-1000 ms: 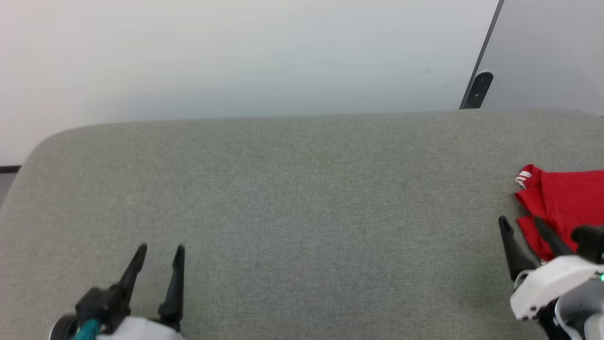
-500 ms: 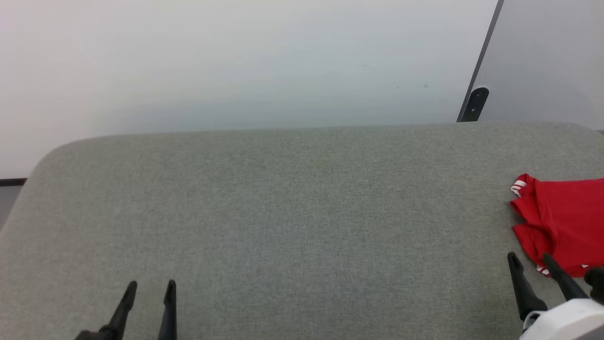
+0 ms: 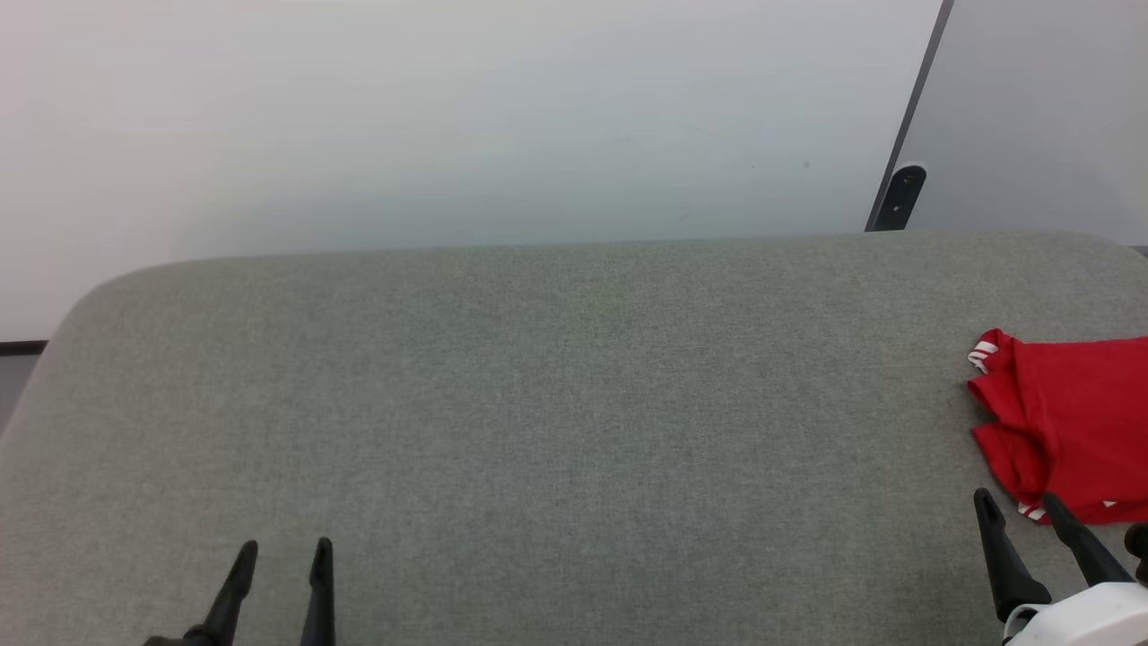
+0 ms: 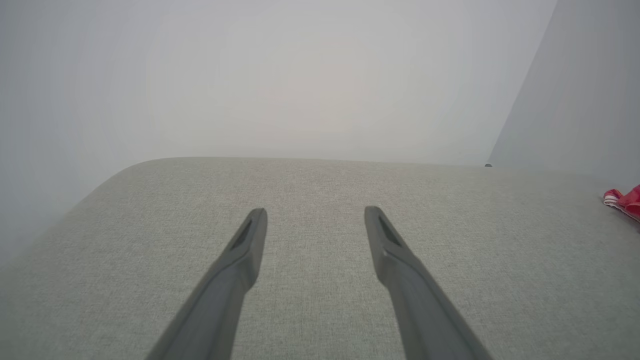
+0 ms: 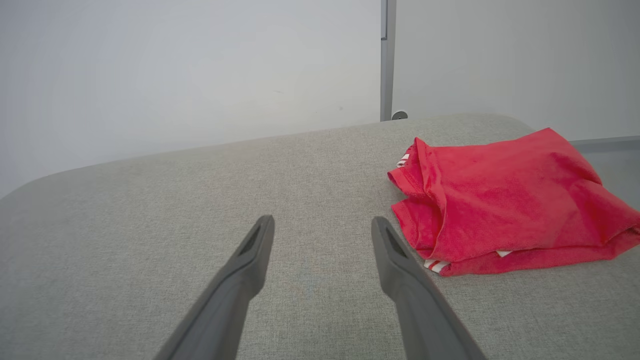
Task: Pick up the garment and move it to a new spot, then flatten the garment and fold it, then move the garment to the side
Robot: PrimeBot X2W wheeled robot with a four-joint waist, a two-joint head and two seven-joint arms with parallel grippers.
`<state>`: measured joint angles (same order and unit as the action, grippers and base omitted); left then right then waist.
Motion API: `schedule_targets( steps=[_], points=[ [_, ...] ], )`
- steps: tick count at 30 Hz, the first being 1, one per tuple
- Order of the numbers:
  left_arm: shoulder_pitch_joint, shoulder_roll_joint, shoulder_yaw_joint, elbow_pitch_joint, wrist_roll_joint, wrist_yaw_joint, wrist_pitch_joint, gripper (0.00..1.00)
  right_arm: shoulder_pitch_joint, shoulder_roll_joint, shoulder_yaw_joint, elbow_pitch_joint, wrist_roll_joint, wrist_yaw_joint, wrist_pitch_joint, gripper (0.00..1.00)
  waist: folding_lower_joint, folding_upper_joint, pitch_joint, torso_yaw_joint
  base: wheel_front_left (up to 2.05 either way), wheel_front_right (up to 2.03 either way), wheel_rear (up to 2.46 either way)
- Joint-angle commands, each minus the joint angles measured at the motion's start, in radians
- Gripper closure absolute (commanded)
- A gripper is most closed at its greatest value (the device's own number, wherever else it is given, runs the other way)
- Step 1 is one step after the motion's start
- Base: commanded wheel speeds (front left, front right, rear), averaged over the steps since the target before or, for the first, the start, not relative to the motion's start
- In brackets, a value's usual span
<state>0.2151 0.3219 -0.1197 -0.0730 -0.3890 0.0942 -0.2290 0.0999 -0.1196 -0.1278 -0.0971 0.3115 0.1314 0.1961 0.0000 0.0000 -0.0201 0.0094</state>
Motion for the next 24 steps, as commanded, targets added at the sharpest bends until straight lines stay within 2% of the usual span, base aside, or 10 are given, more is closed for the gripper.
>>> schedule_targets(
  steps=[1,22,23,24],
  points=[
    [-0.001,0.004,-0.001,-0.003,-0.002,0.001,0.000,0.00,0.015,0.003,-0.004,-0.006,-0.003,-0.002,0.005,0.00,0.0000,0.0000,0.002,0.001,0.00,0.00,0.00],
    [-0.009,0.012,-0.014,-0.001,0.009,0.017,-0.004,0.00,-0.003,0.006,0.007,-0.015,0.000,-0.002,0.010,0.00,0.0000,0.0000,0.008,0.001,0.00,0.00,0.00],
    [-0.005,0.007,-0.015,0.003,0.005,0.011,0.000,1.00,-0.002,0.003,0.006,-0.006,-0.003,0.000,0.012,1.00,0.0000,0.0000,0.008,0.001,0.00,0.00,0.00],
    [-0.004,0.001,-0.017,0.011,0.004,0.011,0.001,1.00,-0.001,0.005,0.006,0.004,-0.002,0.000,0.013,1.00,0.0000,0.0000,0.008,0.001,0.00,0.00,0.00]
  ],
)
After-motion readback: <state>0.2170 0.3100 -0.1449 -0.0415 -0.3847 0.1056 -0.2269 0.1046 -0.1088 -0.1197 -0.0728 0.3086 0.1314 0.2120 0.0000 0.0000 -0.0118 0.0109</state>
